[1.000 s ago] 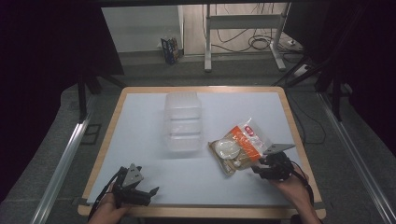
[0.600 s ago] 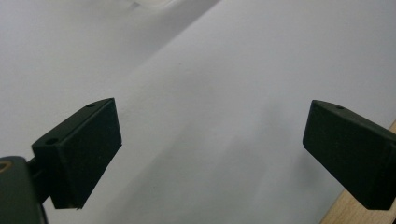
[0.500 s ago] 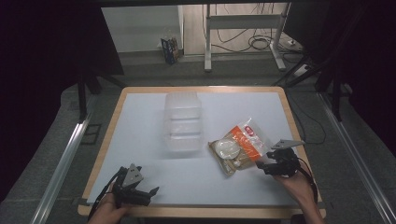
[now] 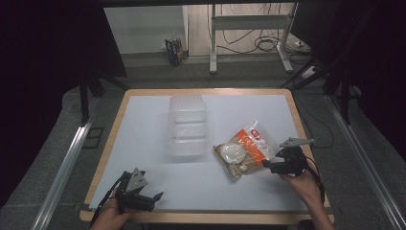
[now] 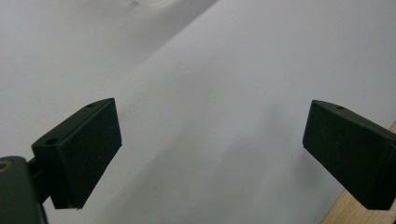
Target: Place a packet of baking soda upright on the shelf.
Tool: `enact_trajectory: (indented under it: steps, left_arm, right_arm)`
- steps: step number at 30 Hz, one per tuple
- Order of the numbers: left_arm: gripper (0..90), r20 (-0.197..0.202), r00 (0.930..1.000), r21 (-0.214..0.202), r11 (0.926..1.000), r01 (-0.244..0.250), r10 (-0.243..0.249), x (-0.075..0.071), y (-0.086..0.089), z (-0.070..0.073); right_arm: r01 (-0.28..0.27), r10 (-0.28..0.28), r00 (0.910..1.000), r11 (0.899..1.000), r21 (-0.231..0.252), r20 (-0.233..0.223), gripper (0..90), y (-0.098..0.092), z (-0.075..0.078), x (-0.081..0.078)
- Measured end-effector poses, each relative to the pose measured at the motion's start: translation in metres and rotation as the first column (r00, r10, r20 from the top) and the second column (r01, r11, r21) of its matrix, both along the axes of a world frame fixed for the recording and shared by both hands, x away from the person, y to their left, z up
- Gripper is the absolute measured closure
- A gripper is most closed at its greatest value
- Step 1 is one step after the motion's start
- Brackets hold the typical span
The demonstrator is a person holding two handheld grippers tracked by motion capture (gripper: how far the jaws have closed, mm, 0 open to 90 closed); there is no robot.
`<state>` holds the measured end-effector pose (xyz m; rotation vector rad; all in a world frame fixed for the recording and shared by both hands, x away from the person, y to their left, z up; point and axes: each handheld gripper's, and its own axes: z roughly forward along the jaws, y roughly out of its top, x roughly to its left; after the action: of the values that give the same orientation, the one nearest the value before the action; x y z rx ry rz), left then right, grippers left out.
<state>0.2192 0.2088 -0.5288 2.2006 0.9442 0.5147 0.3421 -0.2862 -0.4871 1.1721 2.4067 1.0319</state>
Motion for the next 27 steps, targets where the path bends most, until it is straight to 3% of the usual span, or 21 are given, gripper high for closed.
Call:
enact_trajectory:
  steps: [12,17,27]
  left_arm:
    - [4.4,0.008,0.9999,0.029,0.9995,0.008,-0.008,-0.001,-0.003,0.000]
    - [4.4,0.008,1.0000,0.017,0.9999,0.002,-0.002,0.000,-0.002,-0.001]
    - [4.4,0.007,1.0000,0.016,0.9999,0.002,-0.002,0.000,-0.002,-0.001]
  right_arm:
    - [0.000,0.000,0.9999,0.999,0.050,-0.011,30.5,0.001,0.001,0.023]
    - [-0.008,0.009,0.9998,0.998,0.061,-0.016,30.9,0.007,0.001,0.034]
    - [-0.060,0.061,0.9977,0.998,0.029,-0.030,36.9,0.031,-0.003,0.053]
